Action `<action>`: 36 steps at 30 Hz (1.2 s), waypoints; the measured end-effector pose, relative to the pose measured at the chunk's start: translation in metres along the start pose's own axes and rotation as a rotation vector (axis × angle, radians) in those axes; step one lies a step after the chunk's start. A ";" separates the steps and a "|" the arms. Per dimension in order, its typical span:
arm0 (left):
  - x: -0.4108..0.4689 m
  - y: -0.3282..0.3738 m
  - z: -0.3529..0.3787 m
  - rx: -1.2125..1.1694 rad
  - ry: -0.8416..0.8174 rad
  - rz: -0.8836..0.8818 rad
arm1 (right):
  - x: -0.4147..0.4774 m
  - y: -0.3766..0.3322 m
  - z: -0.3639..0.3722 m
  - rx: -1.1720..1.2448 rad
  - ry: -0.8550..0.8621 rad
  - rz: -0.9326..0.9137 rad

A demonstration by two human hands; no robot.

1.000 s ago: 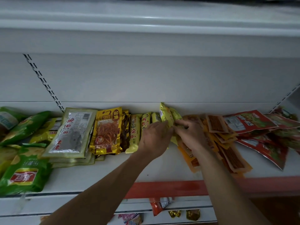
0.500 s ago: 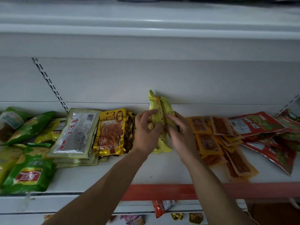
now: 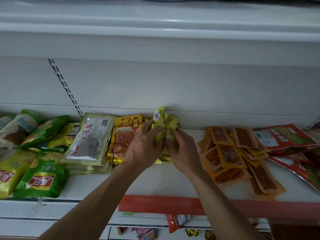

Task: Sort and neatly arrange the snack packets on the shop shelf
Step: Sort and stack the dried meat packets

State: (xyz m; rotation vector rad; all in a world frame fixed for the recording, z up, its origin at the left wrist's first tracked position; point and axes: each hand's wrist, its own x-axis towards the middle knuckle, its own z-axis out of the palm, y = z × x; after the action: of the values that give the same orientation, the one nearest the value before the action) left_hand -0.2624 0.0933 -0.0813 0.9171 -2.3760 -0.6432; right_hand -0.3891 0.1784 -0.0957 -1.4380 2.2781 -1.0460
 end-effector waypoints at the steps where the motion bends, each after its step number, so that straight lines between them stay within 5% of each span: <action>1: 0.000 -0.001 0.000 -0.045 0.014 -0.018 | 0.000 0.000 -0.001 0.035 0.002 0.008; 8: 0.010 -0.003 -0.006 -0.341 -0.001 -0.179 | -0.001 0.007 -0.008 0.137 0.055 0.012; 12: 0.002 -0.004 -0.001 -0.188 -0.149 -0.238 | -0.004 0.010 -0.004 0.140 0.027 0.036; 17: -0.001 0.003 0.005 0.256 -0.042 0.010 | -0.002 0.012 -0.003 0.152 0.050 0.016; 36: 0.002 -0.011 0.006 0.216 -0.154 0.009 | 0.012 0.017 0.020 0.384 -0.012 0.144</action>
State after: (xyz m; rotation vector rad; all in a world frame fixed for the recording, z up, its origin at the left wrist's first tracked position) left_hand -0.2624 0.0857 -0.0922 0.9772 -2.6250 -0.4744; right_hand -0.3954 0.1633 -0.1195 -1.1065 1.9954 -1.3328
